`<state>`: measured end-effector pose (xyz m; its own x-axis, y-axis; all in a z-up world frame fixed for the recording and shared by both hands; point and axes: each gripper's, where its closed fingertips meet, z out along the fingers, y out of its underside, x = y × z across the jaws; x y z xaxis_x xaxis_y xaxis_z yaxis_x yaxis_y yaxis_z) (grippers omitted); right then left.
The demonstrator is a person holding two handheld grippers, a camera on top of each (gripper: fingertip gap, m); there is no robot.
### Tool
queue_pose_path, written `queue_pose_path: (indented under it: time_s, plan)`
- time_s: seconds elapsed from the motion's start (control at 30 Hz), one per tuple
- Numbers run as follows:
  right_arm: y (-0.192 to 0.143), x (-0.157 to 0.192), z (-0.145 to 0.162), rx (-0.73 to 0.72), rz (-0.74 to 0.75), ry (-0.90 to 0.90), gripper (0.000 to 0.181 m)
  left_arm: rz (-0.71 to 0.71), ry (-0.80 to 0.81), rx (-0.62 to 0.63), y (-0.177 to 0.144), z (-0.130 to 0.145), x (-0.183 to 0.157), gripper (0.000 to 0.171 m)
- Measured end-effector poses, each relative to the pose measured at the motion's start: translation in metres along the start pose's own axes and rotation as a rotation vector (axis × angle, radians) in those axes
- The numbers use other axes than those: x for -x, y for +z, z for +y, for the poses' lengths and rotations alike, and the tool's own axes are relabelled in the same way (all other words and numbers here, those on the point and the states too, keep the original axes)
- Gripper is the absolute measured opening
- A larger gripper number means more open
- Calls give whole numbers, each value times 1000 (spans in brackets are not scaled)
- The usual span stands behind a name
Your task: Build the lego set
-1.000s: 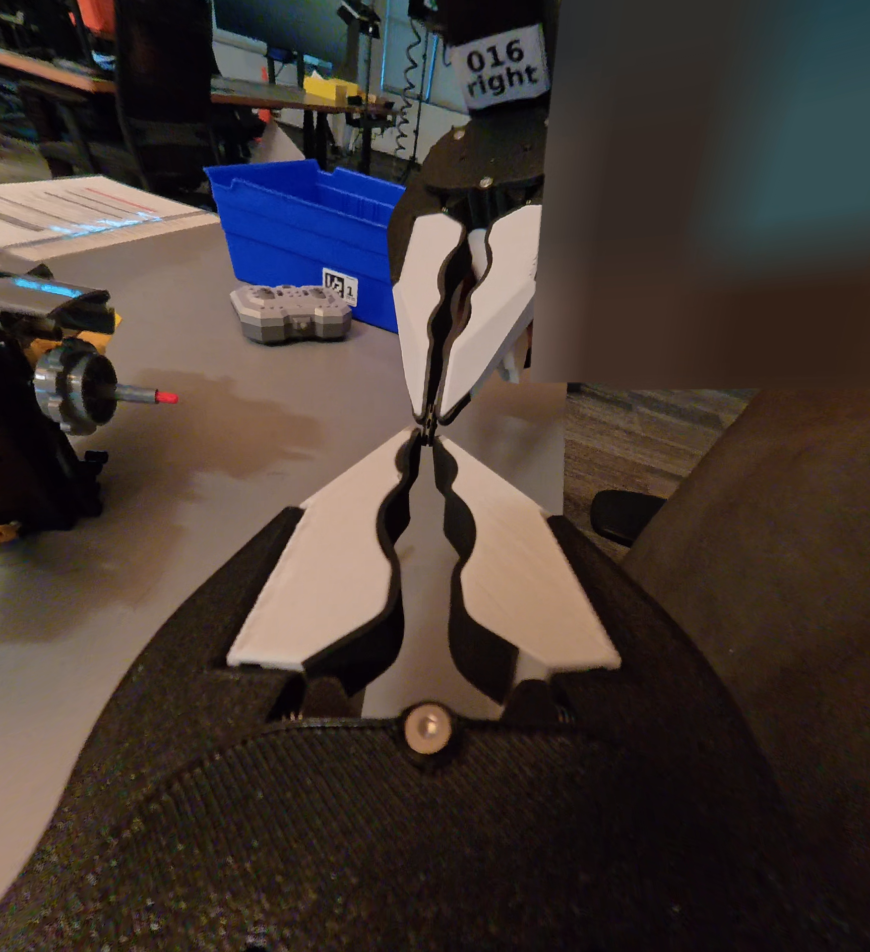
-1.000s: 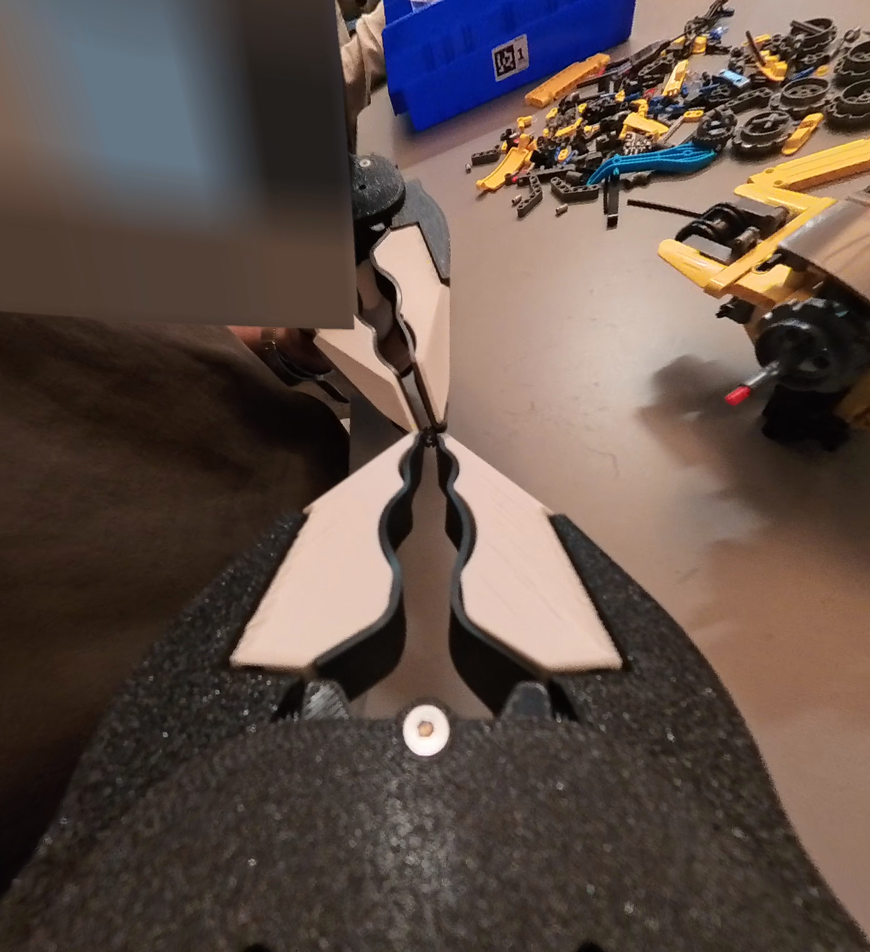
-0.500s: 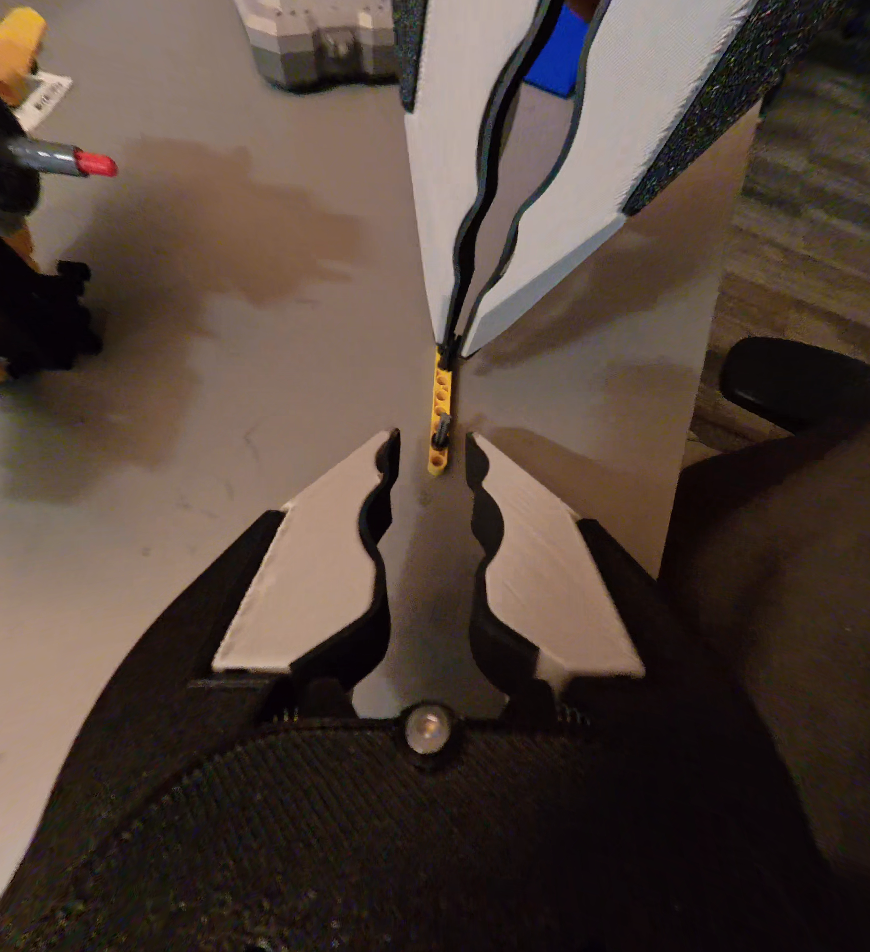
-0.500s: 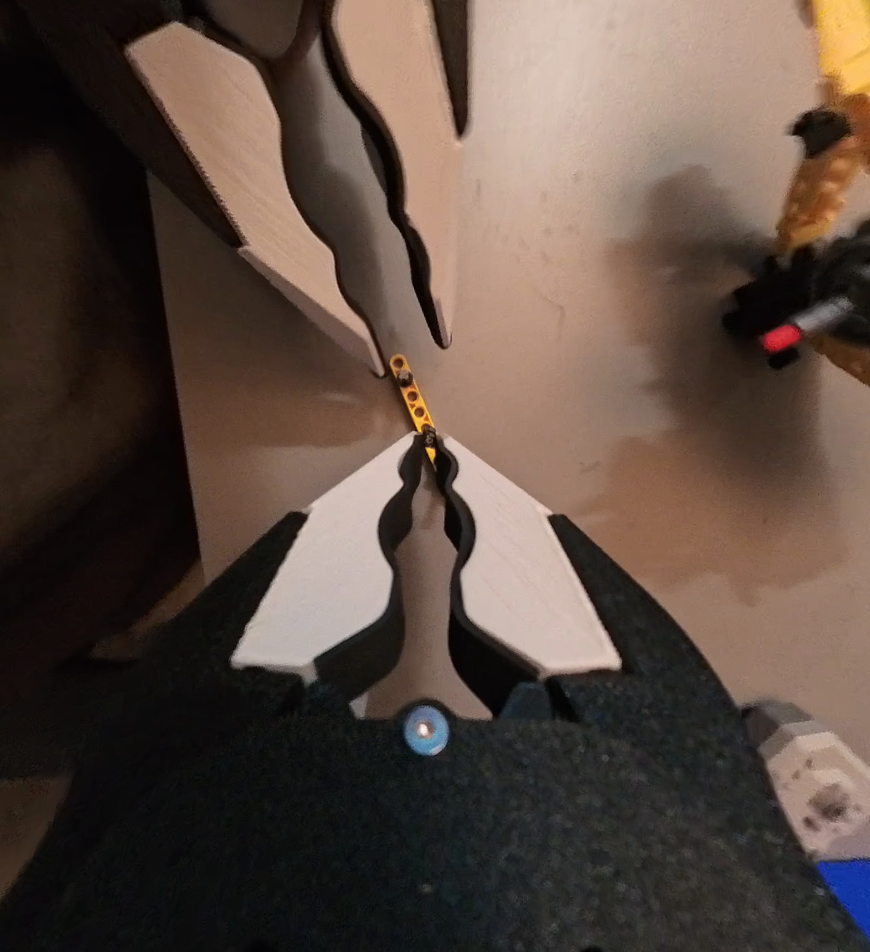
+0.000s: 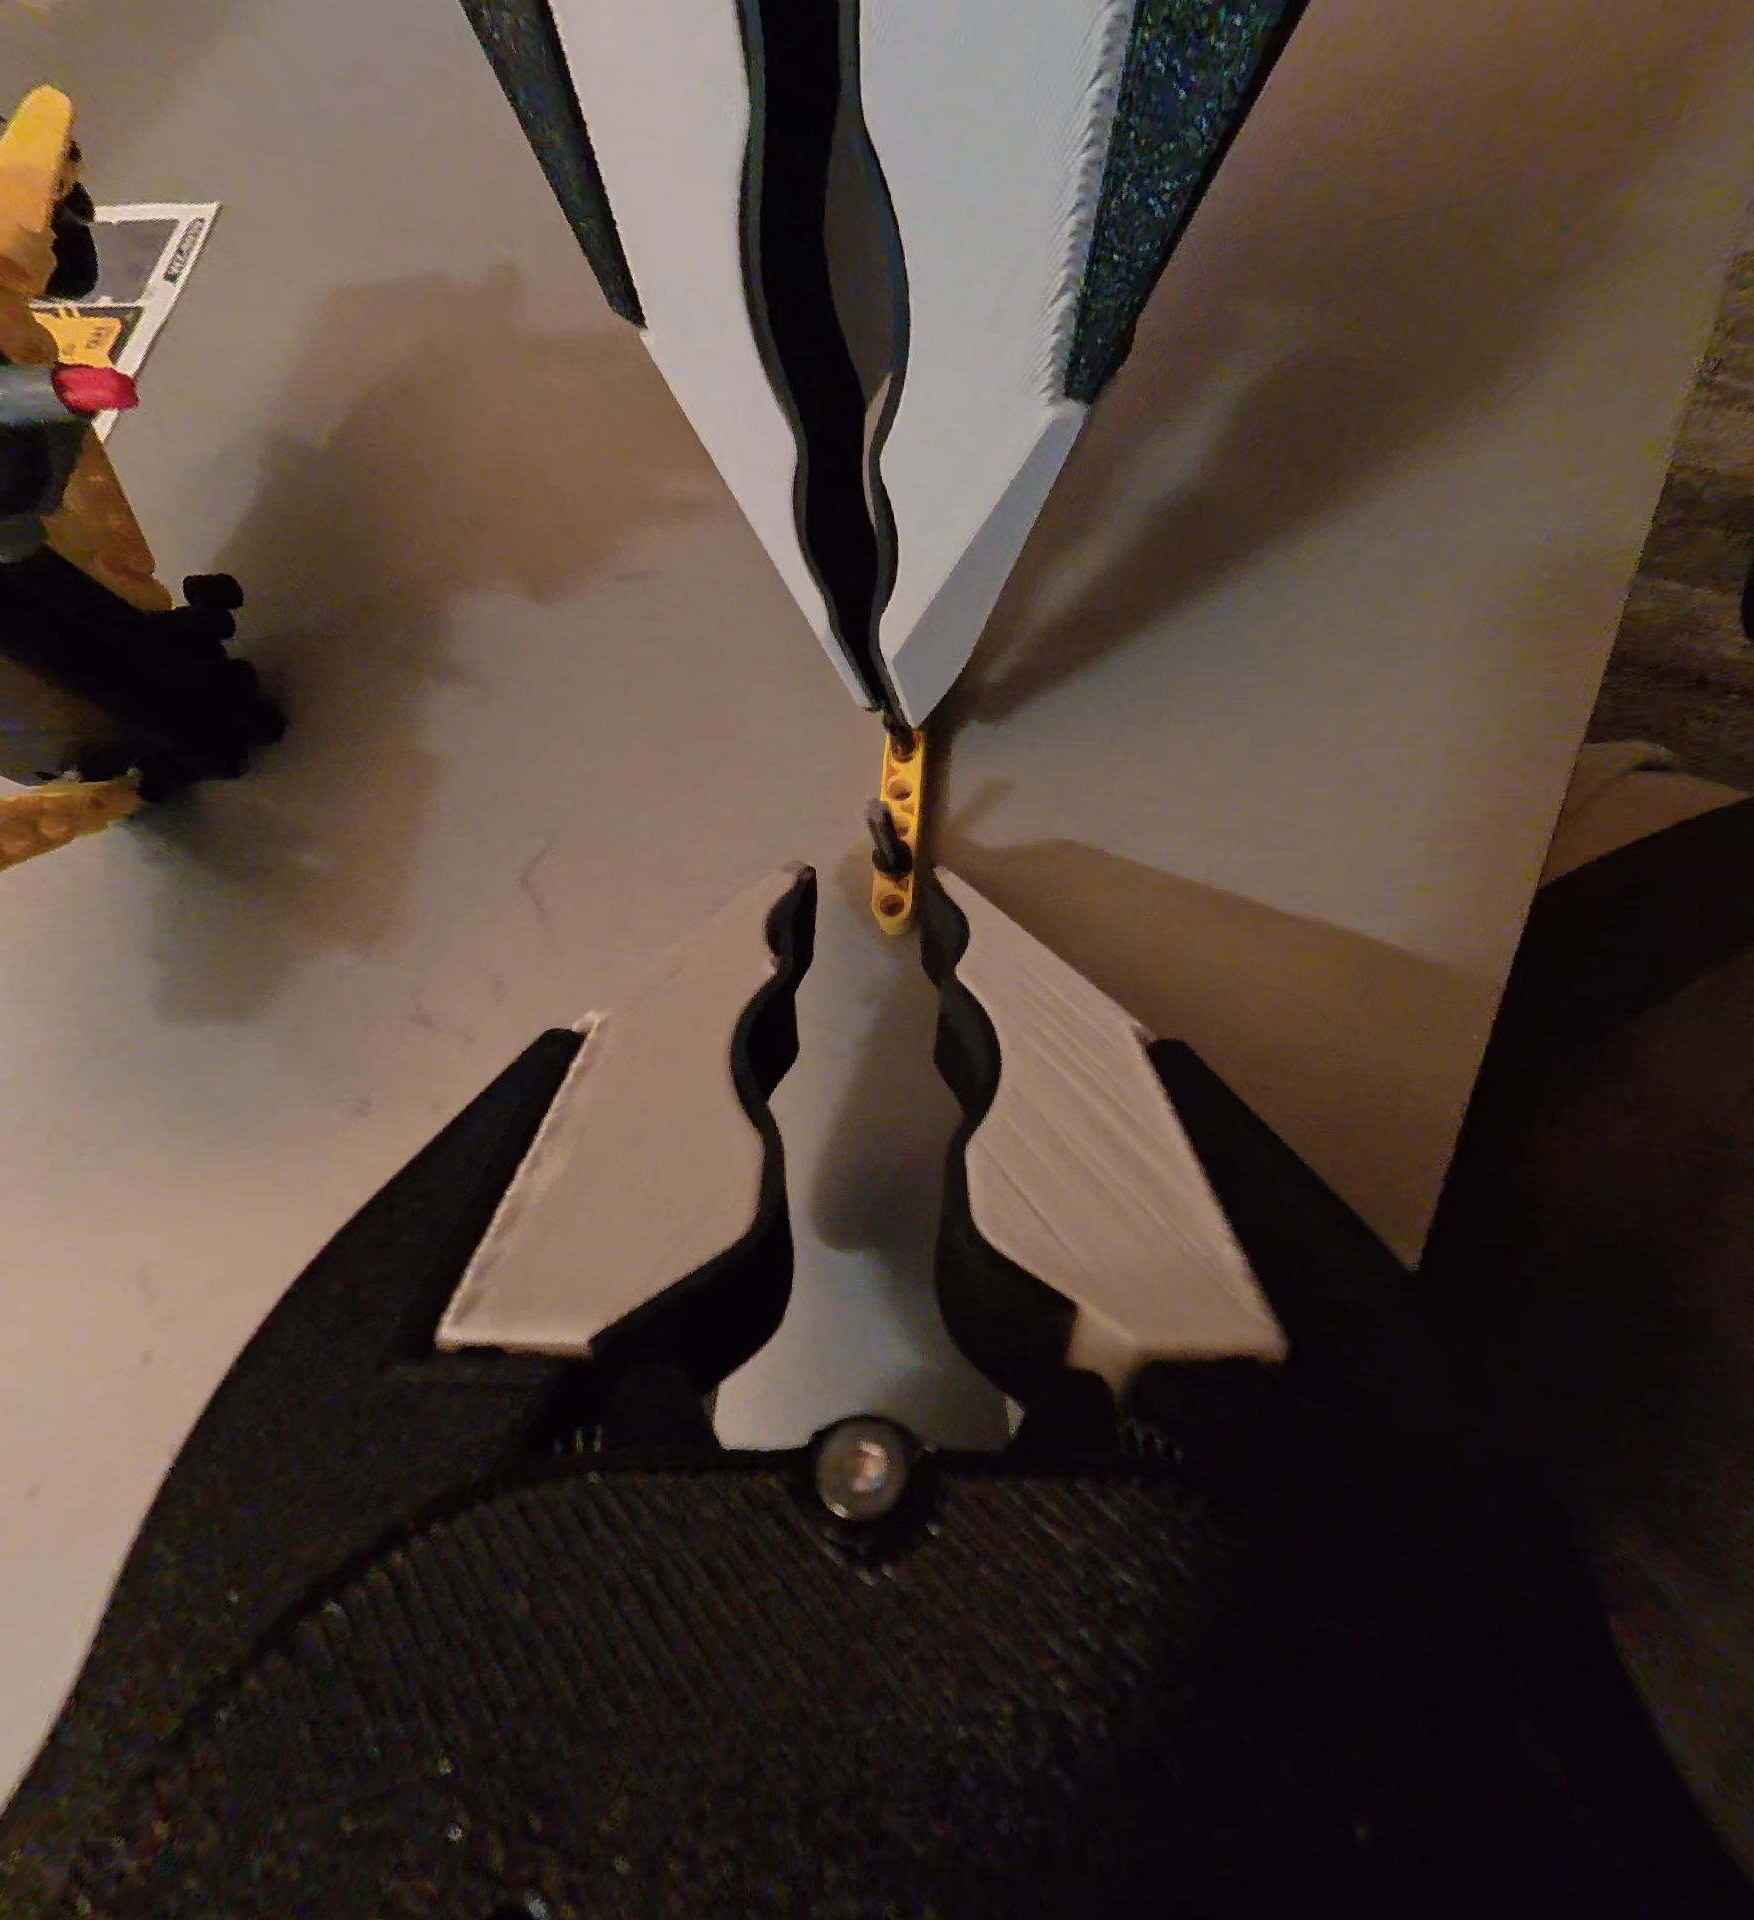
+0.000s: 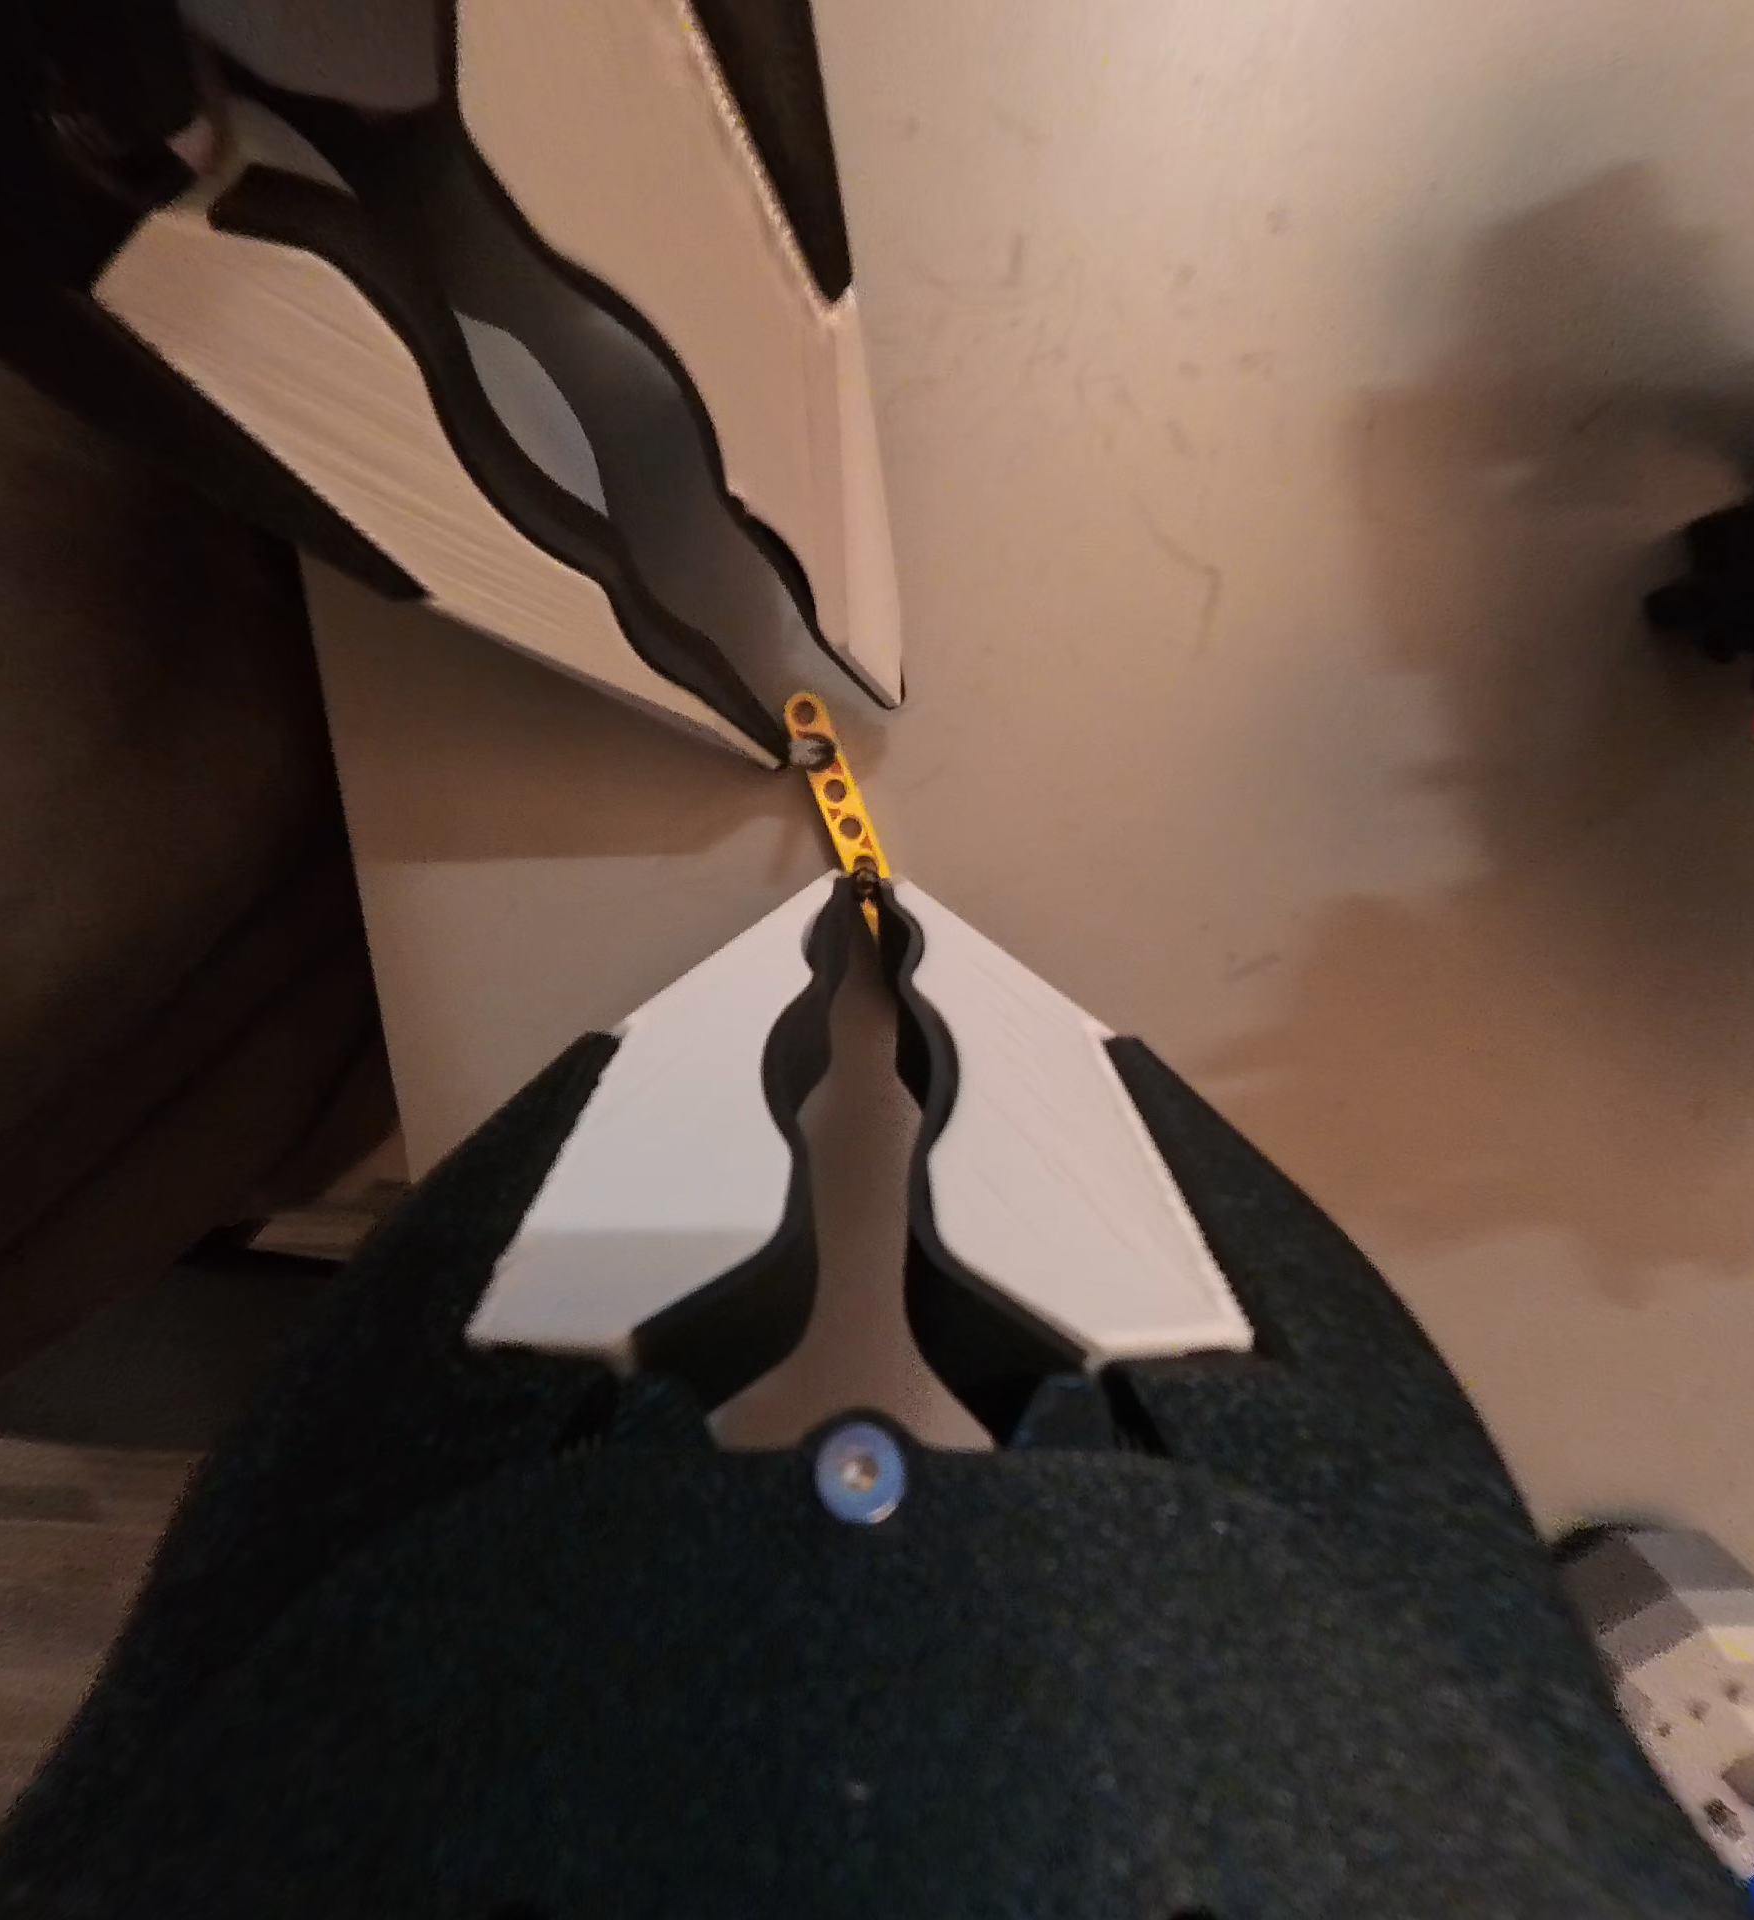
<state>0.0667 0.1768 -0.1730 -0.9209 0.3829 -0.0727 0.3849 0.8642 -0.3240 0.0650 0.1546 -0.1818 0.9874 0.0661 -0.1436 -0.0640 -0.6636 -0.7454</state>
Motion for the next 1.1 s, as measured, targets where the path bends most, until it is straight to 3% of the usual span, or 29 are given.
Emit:
queue_pose_path:
  time_s: [0.4, 0.67, 1.1]
  plan:
    - [2, -1, 0, 24, -83, 77, 3, 10, 50, 21, 7, -1, -5, 6]
    - [2, -1, 2, 88, 17, 33, 4, 28, 34, 23, 7, -1, -5, 6]
    - [-33, -12, -4, -55, 166, 86, 3, 24, 48, 23, 8, -1, -6, 6]
